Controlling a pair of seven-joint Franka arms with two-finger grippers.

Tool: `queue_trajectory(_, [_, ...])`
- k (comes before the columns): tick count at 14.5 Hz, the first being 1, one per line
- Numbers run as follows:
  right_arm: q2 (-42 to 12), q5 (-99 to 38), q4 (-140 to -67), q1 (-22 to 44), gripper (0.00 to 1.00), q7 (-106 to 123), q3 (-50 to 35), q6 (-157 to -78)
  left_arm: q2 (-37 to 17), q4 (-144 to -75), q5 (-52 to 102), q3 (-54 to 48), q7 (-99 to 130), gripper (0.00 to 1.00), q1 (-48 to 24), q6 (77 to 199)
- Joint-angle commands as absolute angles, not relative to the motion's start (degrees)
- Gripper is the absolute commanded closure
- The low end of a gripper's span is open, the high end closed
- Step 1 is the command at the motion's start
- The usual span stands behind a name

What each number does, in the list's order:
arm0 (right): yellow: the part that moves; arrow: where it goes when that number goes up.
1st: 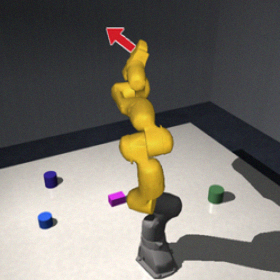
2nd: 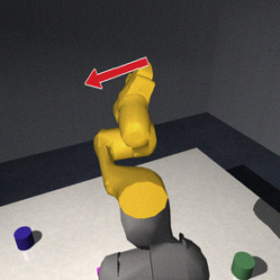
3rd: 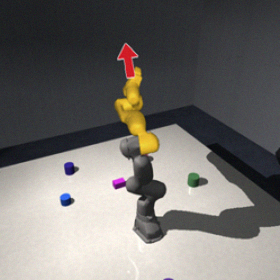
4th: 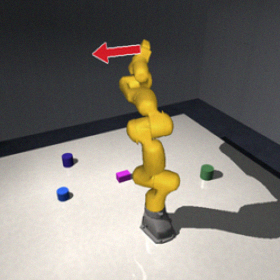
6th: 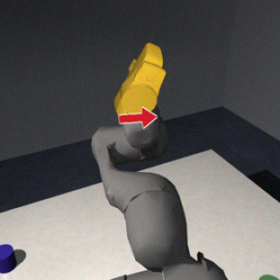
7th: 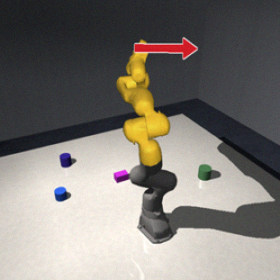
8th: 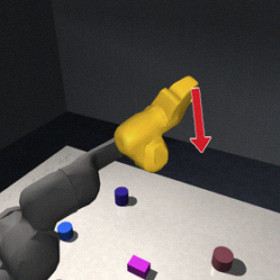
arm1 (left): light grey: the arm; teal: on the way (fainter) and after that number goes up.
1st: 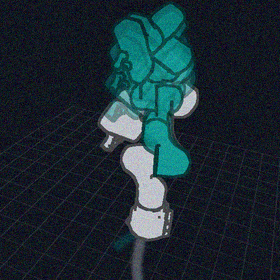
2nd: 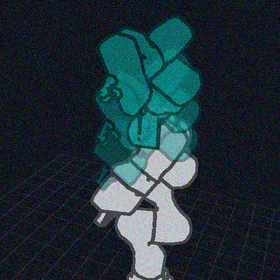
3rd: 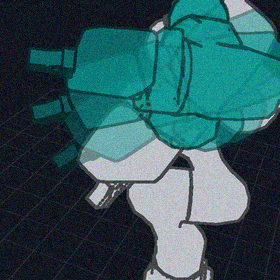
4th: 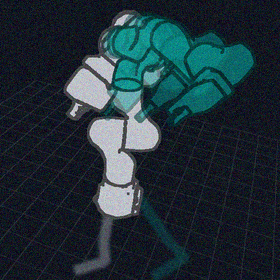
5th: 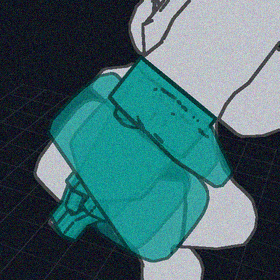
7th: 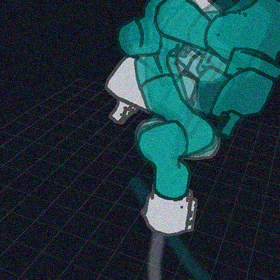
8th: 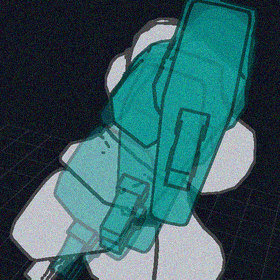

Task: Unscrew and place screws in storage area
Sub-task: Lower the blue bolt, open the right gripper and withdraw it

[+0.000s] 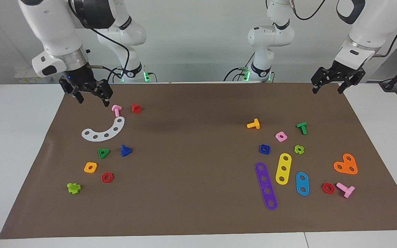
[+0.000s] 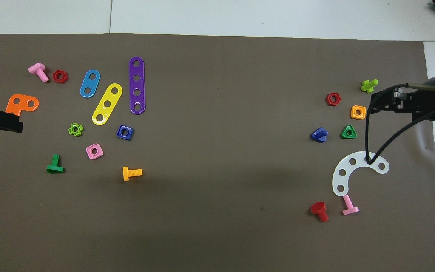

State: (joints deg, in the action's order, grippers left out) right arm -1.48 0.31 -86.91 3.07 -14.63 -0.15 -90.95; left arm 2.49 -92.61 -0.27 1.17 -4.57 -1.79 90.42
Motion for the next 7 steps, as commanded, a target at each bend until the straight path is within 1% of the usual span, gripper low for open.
queue_trajectory(1, [0.2, -1.2, -85.3, 2.1, 0.01, -12.2, -0.5, -88.2, 3.6, -93.6, -1.4, 1.0, -4.7, 0.00, -1.6, 90.1])
queue_trajectory(5, [2.2, -1.1, -88.4, 2.3, 0.00, -12.0, -0.7, -86.4, 3.6, -93.6, -1.4, 1.0, -4.7, 0.00, -1.6, 90.1])
queue_trajectory(7, [3.8, -1.1, -91.5, 2.1, 0.00, -10.0, -0.7, -87.2, 3.6, -93.6, -1.4, 1.0, -4.7, 0.00, -1.6, 90.0])
